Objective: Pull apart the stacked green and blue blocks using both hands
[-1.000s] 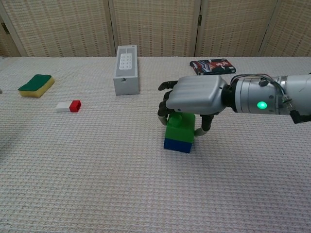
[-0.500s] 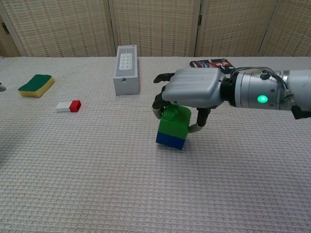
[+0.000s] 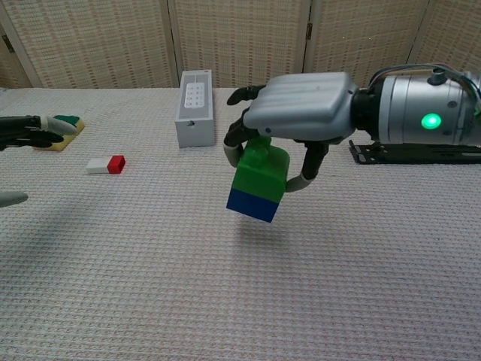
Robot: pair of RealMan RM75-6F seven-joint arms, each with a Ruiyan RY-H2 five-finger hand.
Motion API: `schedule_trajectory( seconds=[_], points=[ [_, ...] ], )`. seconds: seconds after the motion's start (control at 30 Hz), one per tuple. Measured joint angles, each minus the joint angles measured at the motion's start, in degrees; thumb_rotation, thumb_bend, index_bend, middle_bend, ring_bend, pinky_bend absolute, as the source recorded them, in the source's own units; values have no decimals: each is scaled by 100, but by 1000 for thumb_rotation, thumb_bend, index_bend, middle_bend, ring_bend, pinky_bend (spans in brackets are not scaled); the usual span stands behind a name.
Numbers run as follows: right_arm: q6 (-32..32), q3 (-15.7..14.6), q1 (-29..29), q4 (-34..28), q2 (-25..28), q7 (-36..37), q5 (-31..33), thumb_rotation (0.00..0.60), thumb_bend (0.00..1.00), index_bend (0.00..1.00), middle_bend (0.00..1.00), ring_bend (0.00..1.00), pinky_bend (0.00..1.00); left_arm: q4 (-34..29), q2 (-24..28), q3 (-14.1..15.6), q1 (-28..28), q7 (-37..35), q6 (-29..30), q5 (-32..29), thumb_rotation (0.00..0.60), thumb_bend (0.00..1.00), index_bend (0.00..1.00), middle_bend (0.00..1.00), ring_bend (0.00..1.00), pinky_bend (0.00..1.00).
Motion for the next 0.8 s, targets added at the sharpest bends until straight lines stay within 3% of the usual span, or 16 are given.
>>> schedule_trajectory(
  seconds=[0.3,0.8],
  points=[
    [-49,99,71,-425,131,64,41,600,287,1000,393,340,0,330,-96,219,-995,-2369,-375,503,600,367,131,0,0,0],
    [-100,257,128,-882,306,9,183,600,287,1000,393,343,0,1638,-932,835,-1798,-4278,-377,877,600,365,144,0,0,0]
  ],
)
